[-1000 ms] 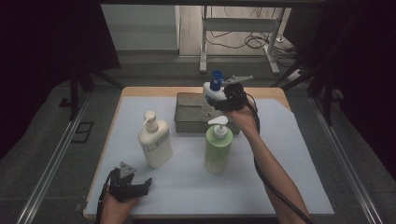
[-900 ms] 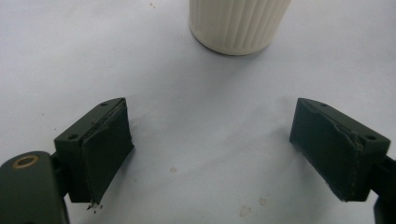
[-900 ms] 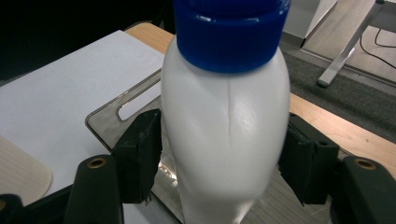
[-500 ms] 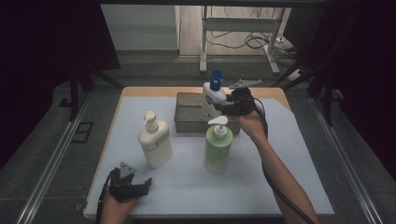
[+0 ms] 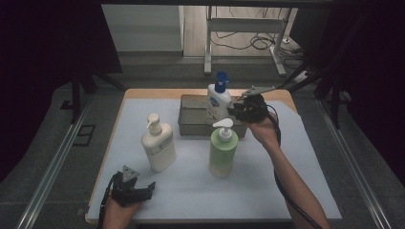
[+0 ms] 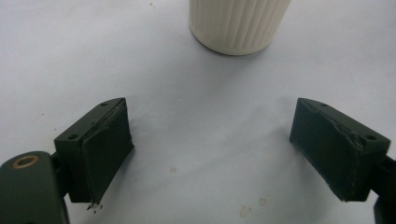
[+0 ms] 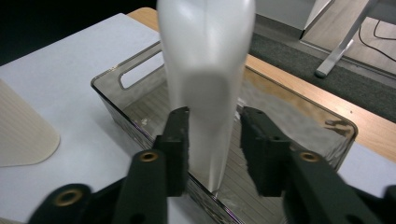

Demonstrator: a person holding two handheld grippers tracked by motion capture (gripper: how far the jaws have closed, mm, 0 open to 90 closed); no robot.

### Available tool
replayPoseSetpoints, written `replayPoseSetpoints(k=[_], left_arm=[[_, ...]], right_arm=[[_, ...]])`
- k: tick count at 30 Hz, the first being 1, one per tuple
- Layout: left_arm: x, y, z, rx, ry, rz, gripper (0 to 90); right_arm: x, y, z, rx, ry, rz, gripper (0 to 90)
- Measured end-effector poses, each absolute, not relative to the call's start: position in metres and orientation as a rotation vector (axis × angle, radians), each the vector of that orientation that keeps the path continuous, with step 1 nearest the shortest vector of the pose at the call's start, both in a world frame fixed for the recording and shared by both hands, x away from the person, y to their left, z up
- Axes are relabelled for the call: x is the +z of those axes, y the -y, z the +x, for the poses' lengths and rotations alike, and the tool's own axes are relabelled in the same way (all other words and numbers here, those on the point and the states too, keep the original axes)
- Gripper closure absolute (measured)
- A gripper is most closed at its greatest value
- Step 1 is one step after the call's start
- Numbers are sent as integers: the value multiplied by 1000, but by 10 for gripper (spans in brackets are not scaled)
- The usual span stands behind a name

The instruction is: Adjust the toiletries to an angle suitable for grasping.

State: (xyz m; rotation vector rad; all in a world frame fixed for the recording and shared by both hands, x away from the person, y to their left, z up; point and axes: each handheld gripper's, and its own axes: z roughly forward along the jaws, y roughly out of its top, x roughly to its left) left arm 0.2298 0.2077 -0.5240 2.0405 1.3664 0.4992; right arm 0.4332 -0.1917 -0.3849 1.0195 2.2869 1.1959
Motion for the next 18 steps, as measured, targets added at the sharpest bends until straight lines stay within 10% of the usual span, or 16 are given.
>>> replayPoseSetpoints(k=[18], left_arm=[[-524,-208,230,498,-1367,2040,121]], right_arm=[[-410,188,464,1104,-2290,1119,895]])
